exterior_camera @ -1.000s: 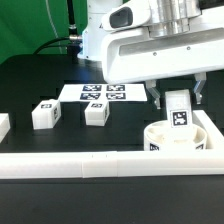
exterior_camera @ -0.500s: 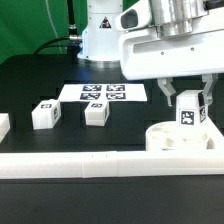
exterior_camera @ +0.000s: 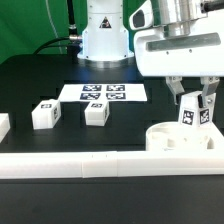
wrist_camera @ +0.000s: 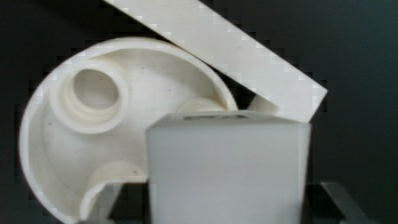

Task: Assemble stool

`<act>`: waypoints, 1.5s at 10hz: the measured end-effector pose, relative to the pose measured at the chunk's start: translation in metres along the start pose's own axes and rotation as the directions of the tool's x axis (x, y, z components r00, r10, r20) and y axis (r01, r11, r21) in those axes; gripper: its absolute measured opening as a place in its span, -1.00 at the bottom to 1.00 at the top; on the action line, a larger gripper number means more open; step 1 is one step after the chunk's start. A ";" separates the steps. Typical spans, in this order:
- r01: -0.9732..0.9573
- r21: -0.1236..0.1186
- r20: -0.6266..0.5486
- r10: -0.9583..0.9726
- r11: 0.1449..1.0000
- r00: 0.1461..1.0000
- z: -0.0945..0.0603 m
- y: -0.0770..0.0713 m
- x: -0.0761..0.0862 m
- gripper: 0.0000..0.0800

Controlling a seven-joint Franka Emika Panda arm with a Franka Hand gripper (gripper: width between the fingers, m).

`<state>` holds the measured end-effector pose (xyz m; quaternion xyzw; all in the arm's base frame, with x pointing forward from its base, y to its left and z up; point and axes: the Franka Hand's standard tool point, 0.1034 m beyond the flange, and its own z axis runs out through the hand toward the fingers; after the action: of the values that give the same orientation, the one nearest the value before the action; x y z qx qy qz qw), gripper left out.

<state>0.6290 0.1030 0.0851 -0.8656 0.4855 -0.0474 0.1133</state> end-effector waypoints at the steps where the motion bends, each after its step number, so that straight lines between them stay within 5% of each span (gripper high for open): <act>1: -0.074 0.006 0.008 0.074 0.997 0.997 0.000 0.000 0.000 -0.16; 2: -0.071 0.006 0.010 0.071 0.997 0.997 0.001 0.000 -0.001 -0.16; 4: 0.043 -0.016 0.046 -0.042 0.999 0.998 -0.006 -0.001 0.002 0.50; 9: 0.305 0.001 0.078 -0.305 0.952 0.949 -0.014 -0.011 0.006 0.62; 12: 0.652 -0.007 0.090 -0.648 0.759 0.756 -0.019 -0.016 0.008 0.62; 15: 0.857 0.013 0.118 -0.851 0.516 0.511 -0.019 -0.020 0.015 0.62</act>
Offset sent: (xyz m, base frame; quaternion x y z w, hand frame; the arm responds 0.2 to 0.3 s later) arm 0.0063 0.0034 0.0235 -0.0196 -0.1031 -0.1002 0.9894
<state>0.6495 0.0977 0.1074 -0.9959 -0.0086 -0.0383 0.0812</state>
